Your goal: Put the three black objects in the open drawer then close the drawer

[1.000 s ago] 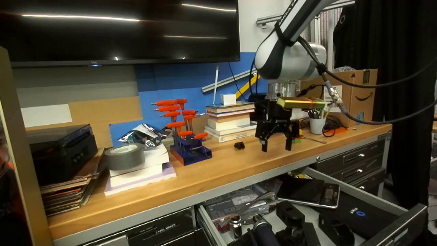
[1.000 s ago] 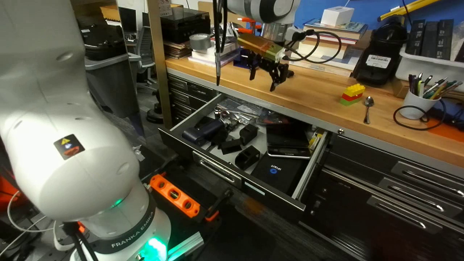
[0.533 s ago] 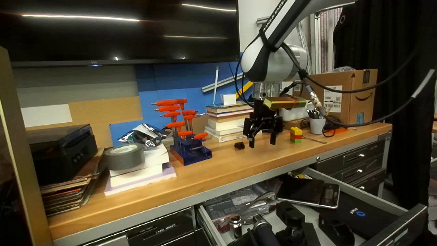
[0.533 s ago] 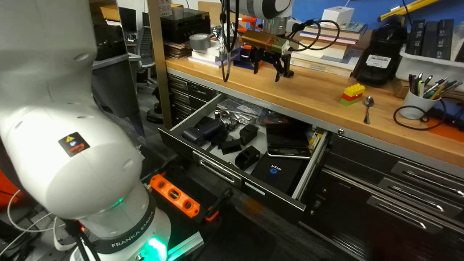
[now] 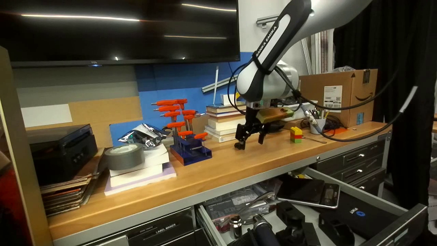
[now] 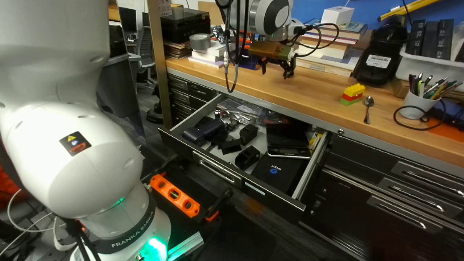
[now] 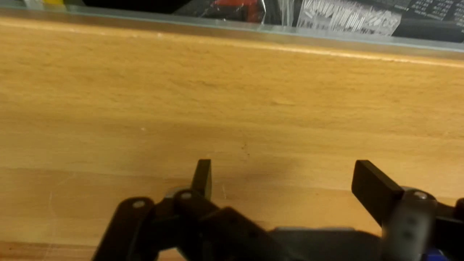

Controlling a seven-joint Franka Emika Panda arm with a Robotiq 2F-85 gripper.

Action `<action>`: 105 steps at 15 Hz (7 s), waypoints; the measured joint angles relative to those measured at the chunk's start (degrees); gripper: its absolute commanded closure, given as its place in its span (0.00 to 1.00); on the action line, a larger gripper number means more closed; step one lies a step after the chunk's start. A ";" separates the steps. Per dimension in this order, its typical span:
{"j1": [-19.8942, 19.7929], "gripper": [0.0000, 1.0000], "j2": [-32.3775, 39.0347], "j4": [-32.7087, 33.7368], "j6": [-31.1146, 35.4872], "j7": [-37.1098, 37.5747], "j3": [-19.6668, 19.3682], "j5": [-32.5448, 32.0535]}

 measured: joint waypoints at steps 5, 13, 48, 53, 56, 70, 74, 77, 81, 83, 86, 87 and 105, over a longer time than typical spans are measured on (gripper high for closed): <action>-0.52 0.00 4.70 3.82 5.73 0.20 -0.02 0.20; -2.08 0.00 13.79 13.22 8.24 0.19 -0.02 0.21; 2.30 0.74 18.81 26.68 -8.65 6.98 -2.78 -2.39; 5.91 0.74 10.87 17.01 -12.20 14.00 -5.63 -7.91; 6.62 0.74 3.46 7.75 -12.66 17.50 -5.90 -10.11; -0.14 0.74 -19.64 -37.18 -4.68 26.74 -6.06 -6.34; -1.44 0.74 -19.06 -43.57 1.25 14.61 -5.74 7.81; -1.32 0.74 -18.21 -44.43 2.06 0.63 -3.15 21.50; -1.28 0.74 -17.00 -44.44 1.35 -10.64 -0.71 31.49; -1.28 0.74 -16.33 -44.47 0.46 -11.86 -0.25 31.93; -1.28 0.74 -14.84 -44.49 -0.59 -12.25 0.09 31.92; -1.28 0.74 -14.19 -44.49 -0.74 -12.24 0.16 31.78; 3.39 0.00 -15.09 -44.39 4.05 33.89 -4.12 -3.01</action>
